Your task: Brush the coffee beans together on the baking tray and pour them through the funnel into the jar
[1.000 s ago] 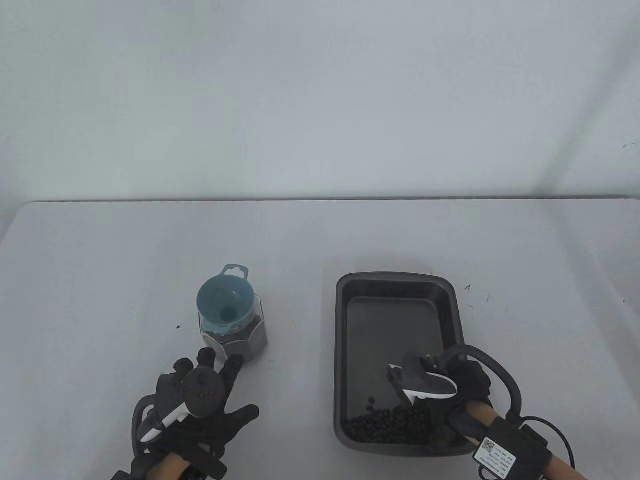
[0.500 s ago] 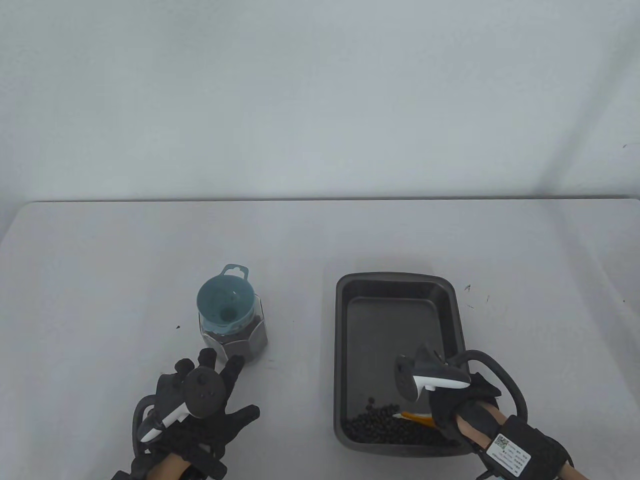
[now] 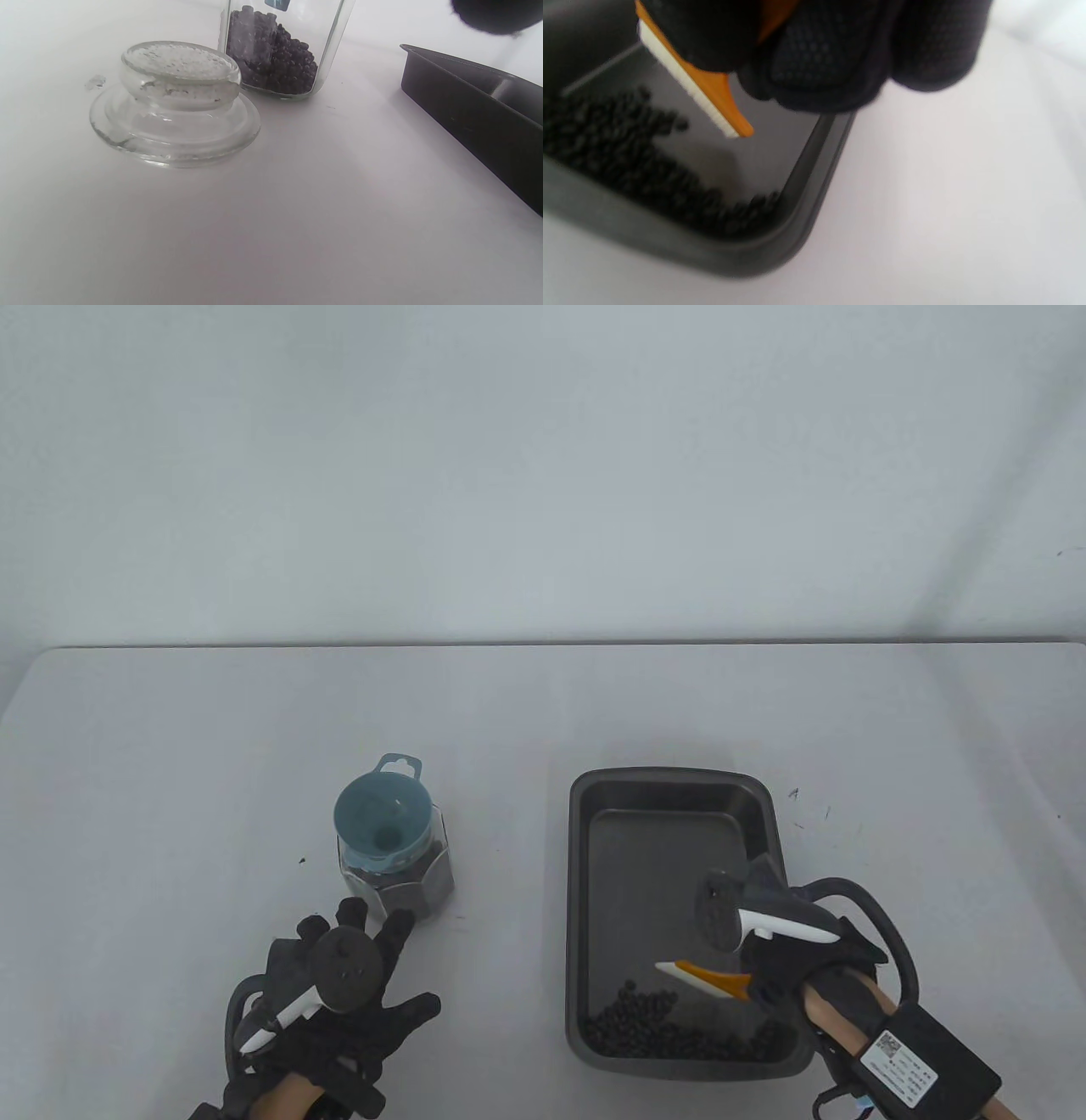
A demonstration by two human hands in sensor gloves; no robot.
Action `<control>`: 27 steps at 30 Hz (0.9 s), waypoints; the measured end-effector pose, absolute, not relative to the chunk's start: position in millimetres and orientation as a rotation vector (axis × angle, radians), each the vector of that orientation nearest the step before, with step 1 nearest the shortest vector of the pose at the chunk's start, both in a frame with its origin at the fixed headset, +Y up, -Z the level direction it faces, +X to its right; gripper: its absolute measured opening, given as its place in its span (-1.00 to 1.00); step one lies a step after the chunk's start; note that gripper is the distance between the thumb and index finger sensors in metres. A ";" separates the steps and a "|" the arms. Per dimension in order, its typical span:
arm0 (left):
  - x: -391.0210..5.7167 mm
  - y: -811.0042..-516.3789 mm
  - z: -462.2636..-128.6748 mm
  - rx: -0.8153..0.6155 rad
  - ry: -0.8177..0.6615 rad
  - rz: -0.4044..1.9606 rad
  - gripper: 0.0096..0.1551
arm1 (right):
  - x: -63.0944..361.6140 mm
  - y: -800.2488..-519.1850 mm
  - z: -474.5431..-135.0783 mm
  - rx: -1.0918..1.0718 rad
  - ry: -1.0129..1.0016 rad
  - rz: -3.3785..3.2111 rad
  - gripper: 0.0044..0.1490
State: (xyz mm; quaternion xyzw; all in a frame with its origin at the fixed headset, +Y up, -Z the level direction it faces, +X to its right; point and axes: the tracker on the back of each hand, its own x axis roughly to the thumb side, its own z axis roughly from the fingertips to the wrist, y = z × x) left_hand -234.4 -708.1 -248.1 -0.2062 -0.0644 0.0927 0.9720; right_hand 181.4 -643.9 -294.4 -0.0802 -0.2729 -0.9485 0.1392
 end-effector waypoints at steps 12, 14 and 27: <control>-234.6 -707.6 -248.8 -0.416 -0.130 0.192 0.13 | 292.8 -641.0 -320.5 0.342 0.139 -2.830 -0.36; -234.8 -707.7 -248.8 -0.415 -0.127 0.192 0.13 | 310.5 -658.9 -325.5 0.429 0.133 -2.761 -0.35; -234.7 -708.8 -249.5 -0.431 -0.114 0.187 0.13 | 328.5 -746.5 -340.1 0.399 -0.145 -2.640 -0.36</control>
